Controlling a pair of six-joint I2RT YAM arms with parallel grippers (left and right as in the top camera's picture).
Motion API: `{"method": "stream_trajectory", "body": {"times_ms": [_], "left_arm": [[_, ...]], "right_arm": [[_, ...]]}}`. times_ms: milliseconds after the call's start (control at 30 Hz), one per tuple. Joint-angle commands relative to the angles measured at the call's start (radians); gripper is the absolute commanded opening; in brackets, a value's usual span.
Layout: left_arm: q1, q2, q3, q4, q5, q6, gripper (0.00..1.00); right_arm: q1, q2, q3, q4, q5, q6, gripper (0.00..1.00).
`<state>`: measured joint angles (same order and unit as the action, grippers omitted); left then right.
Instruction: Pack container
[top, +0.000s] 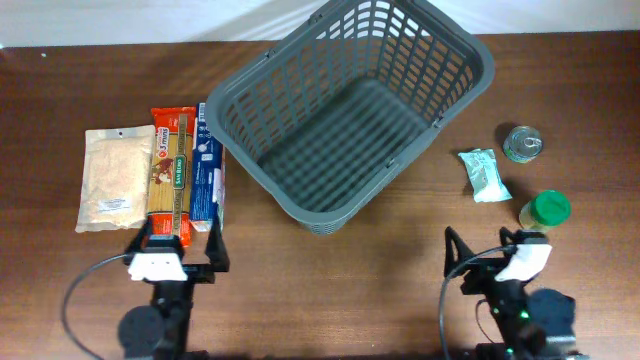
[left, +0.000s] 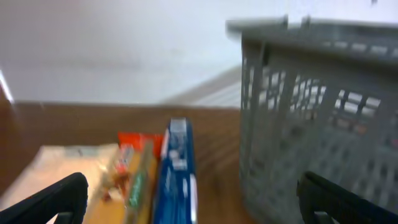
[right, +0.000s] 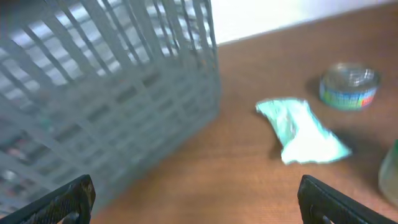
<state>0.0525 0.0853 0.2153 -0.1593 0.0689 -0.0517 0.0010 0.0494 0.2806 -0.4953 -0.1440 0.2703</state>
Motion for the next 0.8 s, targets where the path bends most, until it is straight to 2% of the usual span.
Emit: {"method": "stream_trajectory", "body": {"times_ms": [0, 167, 400, 633, 767], "left_arm": [[0.003, 0.085, 0.169, -0.056, -0.063, 0.068, 0.99], [0.003, 0.332, 0.434, -0.231, -0.074, 0.084, 0.99], [0.002, 0.642, 0.854, -0.427, -0.063, 0.083, 0.99], [0.002, 0.899, 1.251, -0.687, 0.03, 0.083, 0.99], [0.003, 1.007, 1.383, -0.781, 0.032, 0.083, 0.99]], "right_arm": [[0.005, 0.102, 0.185, -0.068, 0.005, 0.038, 0.99], [0.004, 0.399, 0.536, -0.288, 0.064, 0.014, 0.99], [0.004, 0.765, 1.128, -0.508, 0.066, -0.211, 0.99], [0.004, 1.014, 1.601, -0.76, 0.07, -0.213, 0.99], [0.004, 1.199, 1.835, -0.896, 0.071, -0.214, 0.99]]}}
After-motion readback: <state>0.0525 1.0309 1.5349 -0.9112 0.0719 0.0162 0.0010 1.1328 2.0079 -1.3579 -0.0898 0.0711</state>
